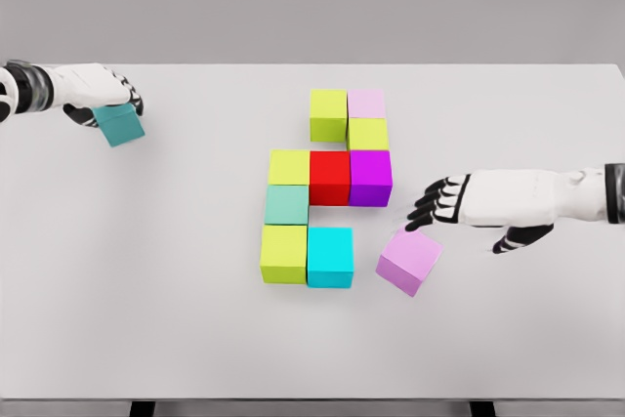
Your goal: Assemble the squares on the desktop into the number 2
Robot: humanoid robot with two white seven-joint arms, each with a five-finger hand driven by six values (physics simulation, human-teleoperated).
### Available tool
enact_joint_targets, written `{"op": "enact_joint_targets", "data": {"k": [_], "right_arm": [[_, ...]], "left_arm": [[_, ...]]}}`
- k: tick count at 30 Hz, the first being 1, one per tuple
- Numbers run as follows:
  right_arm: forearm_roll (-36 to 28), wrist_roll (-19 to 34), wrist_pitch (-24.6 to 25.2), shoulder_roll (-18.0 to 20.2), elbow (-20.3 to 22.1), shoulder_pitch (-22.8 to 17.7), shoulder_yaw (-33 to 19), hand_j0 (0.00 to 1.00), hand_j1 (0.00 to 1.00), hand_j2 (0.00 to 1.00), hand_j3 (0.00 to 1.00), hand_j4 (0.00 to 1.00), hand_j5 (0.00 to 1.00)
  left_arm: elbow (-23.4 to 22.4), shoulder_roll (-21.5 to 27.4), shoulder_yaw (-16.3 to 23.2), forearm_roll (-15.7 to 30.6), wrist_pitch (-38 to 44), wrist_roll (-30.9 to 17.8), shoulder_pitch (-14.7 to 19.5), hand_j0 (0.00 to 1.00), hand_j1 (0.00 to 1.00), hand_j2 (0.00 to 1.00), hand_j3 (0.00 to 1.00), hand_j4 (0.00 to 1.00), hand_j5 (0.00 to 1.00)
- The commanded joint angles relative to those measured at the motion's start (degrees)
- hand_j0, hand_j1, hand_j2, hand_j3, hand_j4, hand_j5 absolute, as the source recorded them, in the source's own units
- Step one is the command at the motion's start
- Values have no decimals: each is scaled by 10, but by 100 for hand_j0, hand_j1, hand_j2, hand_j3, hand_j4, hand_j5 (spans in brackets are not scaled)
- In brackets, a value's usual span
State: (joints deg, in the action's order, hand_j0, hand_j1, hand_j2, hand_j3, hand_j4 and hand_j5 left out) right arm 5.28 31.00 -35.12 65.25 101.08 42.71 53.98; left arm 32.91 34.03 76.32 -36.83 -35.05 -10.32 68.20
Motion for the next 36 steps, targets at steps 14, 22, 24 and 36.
{"op": "enact_joint_targets", "data": {"k": [14,22,24,36], "right_arm": [[-4,1,1,107,-4,76,163,100,100,100,100,100,100],[-4,3,1,63,-38,86,187,100,100,100,100,100,100],[-4,3,1,36,-67,88,189,100,100,100,100,100,100],[-6,4,1,1,-98,92,191,100,100,100,100,100,100]], "left_arm": [[5,-26,-7,1,0,0,15,53,53,53,53,53,53],[15,-82,-6,0,0,0,27,53,53,53,53,53,53],[22,-103,-6,0,0,0,33,53,53,53,53,53,53],[44,-129,-6,0,0,0,47,54,54,54,54,54,54]]}}
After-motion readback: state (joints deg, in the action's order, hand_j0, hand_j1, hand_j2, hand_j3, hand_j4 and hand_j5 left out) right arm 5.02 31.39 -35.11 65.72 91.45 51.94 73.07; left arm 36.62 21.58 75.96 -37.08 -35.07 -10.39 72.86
